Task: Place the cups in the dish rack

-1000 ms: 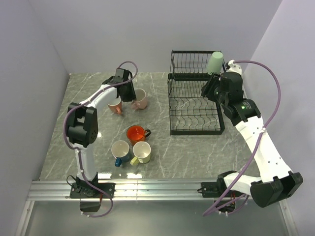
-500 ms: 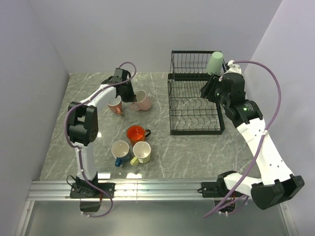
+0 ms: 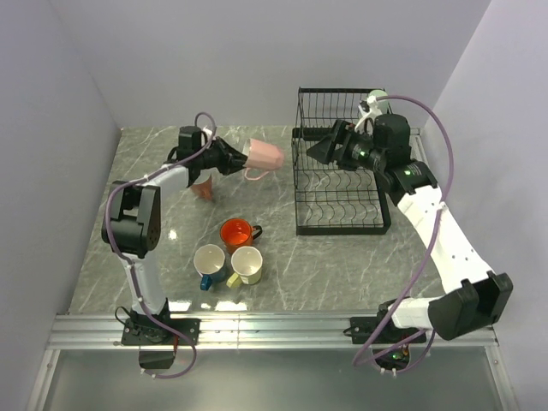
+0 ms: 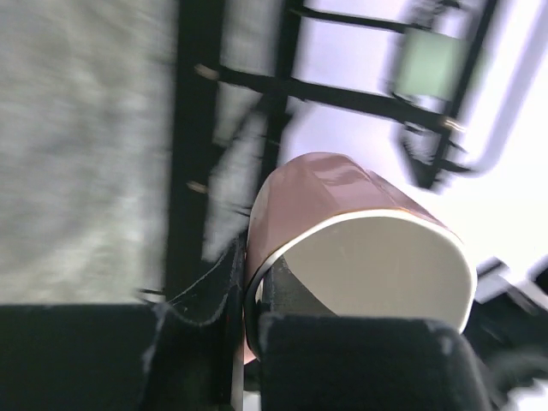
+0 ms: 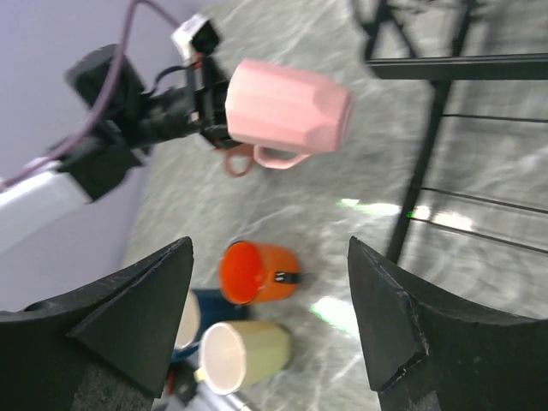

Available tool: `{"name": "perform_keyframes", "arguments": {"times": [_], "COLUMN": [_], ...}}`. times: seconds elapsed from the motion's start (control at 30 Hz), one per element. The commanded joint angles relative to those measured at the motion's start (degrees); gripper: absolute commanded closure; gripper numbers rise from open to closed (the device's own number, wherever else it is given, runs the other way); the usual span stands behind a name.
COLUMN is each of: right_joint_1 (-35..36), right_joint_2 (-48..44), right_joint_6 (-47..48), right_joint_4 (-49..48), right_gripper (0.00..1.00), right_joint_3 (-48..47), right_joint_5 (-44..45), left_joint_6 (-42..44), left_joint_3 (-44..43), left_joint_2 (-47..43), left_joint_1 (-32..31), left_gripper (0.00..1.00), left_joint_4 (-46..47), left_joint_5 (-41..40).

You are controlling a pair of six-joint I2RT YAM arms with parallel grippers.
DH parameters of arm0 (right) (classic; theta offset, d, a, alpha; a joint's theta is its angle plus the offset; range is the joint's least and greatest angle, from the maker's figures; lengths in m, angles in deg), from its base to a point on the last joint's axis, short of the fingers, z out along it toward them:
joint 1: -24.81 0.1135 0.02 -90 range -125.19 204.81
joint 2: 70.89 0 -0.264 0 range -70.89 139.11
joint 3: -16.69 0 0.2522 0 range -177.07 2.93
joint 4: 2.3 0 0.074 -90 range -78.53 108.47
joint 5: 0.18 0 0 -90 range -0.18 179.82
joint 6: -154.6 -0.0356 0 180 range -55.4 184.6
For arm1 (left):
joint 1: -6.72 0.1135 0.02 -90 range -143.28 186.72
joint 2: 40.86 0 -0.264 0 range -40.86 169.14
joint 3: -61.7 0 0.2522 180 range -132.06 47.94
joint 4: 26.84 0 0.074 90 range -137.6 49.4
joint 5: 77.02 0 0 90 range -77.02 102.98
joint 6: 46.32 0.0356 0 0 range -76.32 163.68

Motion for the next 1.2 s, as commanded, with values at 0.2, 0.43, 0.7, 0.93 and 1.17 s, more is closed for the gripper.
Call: {"name": "perform_keyframes", "arguments": {"times": [0.2,0.43,0.7,0.93,1.17], "right_joint_1": [3.8,9.4,13.7,15.1,15.4], "right_joint_2": [4.6,8.1,15.5,18.0,21.3], "right_joint_6": [-3.0,-2.1,2.2,7.3,7.7], "right_joint_4": [-10.5,-12.0,-11.2,-10.5,-12.1], "right_gripper": [0.2,0.23,0.26,0.26,0.26], "right_joint_3": [-1.2,-3.8,-10.6,-10.9,-12.9], "right_joint_5": [-8.9,-7.1,-1.7,4.5,4.4], "left_joint_6": [-48.8,-78.3,-80.8,-83.3,-84.5], "left_joint_3": [10.7,9.1,7.8,13.9,18.3], "left_joint_2": [-3.9,4.6,4.4,-1.4,-5.5], "left_joint_1": [1.2,1.2,1.2,1.1,0.9], "left_gripper": [1.0,0.99,0.99,0.99,1.0], "left_joint_4": [68.1,99.7,99.7,99.8,99.7], "left_joint_5": [13.4,3.4,4.7,0.4,-2.1]}}
